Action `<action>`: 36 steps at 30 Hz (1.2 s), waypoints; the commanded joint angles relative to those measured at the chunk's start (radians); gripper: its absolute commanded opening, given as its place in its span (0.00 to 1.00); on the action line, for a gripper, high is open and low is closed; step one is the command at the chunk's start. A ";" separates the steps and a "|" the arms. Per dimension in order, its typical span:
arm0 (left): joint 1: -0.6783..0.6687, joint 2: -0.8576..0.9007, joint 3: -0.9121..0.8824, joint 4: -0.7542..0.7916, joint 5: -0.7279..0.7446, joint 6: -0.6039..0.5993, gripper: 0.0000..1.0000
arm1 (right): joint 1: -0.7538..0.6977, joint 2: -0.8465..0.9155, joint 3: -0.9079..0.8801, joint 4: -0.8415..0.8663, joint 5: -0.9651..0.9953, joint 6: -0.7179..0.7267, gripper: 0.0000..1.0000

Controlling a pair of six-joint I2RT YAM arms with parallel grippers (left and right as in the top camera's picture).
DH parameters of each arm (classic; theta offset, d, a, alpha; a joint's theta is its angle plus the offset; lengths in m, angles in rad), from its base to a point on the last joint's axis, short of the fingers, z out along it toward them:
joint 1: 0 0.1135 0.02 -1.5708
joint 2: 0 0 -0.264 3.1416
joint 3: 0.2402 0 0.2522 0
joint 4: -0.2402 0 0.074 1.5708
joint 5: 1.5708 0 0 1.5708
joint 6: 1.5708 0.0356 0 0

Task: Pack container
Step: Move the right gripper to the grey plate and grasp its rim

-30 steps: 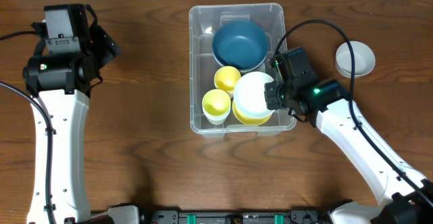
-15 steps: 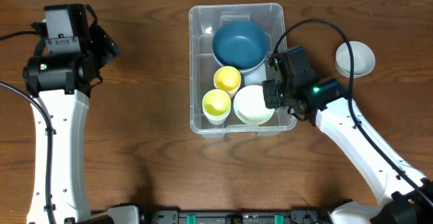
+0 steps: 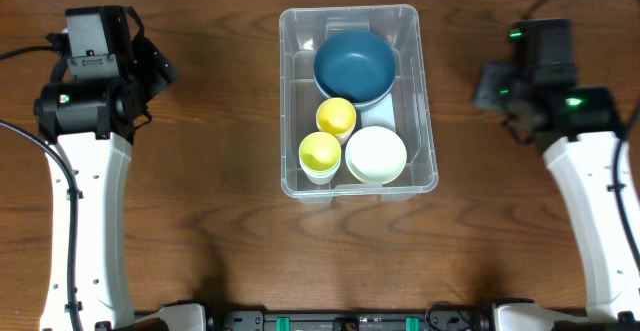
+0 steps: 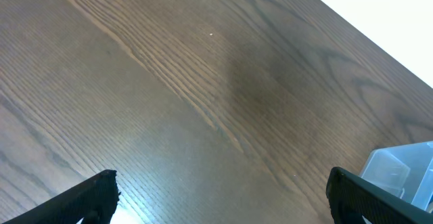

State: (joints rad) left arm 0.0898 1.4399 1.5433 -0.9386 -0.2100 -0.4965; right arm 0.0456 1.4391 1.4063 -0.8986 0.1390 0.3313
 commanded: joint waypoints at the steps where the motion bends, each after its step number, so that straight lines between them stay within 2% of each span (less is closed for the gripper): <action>1: 0.002 -0.002 0.015 -0.003 -0.011 0.006 0.98 | -0.137 0.019 0.010 0.011 0.026 0.029 0.55; 5: 0.002 -0.002 0.015 -0.003 -0.011 0.006 0.98 | -0.283 0.070 0.009 0.040 -0.066 0.031 0.59; 6: 0.002 -0.002 0.015 -0.003 -0.011 0.006 0.98 | -0.313 0.087 0.009 0.050 -0.096 0.031 0.63; 10: 0.002 -0.002 0.015 -0.003 -0.011 0.006 0.98 | -0.388 0.188 0.004 0.111 -0.179 0.031 0.69; 20: 0.002 -0.002 0.015 -0.003 -0.011 0.006 0.98 | -0.411 0.453 0.004 0.249 -0.294 0.032 0.70; 29: 0.002 -0.002 0.015 -0.003 -0.011 0.006 0.98 | -0.413 0.568 0.004 0.269 -0.286 0.058 0.65; 33: 0.002 -0.002 0.015 -0.003 -0.011 0.006 0.98 | -0.413 0.602 0.004 0.279 -0.274 0.057 0.57; 35: 0.002 -0.002 0.015 -0.003 -0.011 0.006 0.98 | -0.413 0.609 0.004 0.282 -0.274 0.057 0.41; 36: 0.002 -0.002 0.015 -0.003 -0.011 0.006 0.98 | -0.413 0.610 0.004 0.283 -0.274 0.057 0.28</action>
State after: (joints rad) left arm 0.0898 1.4399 1.5433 -0.9386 -0.2100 -0.4965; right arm -0.3607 2.0300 1.4059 -0.6186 -0.1390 0.3790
